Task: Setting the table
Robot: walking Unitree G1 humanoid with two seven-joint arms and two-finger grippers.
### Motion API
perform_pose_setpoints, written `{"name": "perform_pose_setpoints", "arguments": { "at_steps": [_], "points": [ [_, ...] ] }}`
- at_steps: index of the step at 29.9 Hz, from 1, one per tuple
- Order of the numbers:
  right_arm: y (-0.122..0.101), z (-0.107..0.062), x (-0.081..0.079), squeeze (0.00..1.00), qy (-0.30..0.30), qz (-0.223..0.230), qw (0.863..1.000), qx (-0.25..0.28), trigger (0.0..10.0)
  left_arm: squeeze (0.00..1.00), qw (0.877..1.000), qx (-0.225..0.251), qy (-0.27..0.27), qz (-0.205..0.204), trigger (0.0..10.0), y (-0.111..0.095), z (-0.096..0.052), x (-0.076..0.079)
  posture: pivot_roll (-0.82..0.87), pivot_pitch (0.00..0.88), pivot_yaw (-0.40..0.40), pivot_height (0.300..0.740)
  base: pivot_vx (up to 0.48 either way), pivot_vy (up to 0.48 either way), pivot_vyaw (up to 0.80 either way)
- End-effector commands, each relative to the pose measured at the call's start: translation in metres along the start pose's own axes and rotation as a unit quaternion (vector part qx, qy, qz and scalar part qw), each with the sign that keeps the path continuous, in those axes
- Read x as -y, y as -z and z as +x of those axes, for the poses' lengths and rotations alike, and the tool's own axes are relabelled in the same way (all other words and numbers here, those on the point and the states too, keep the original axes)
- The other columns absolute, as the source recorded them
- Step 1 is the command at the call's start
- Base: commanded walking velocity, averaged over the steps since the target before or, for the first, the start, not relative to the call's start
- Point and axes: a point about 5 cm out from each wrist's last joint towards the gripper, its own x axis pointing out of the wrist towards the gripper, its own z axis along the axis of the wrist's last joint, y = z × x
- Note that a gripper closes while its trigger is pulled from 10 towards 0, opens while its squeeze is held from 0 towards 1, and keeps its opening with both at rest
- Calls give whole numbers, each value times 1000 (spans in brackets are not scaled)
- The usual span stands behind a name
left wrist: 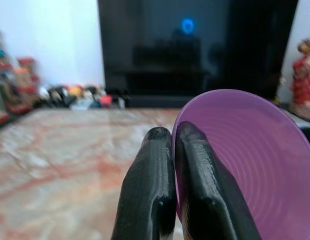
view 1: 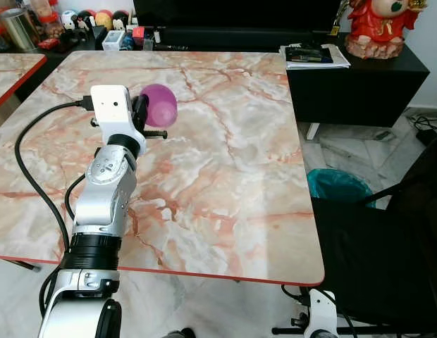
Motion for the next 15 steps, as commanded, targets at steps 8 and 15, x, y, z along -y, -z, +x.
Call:
{"name": "perform_pose_setpoints", "arguments": {
  "at_steps": [8, 15],
  "points": [
    [8, -1, -1, 0, -1, 13, 1000, -16, 10000, 0, 999, 26, -12, 23, 10000, -7, 4, -5, 1, 69, 20, 740, 0, 452, 0],
    [7, -1, -3, 0, -5, 14, 1000, -14, 10000, 0, 999, 34, -20, 30, 10000, -12, 7, -8, 11, 88, 18, 740, 0, 480, 0]
  ]
}}
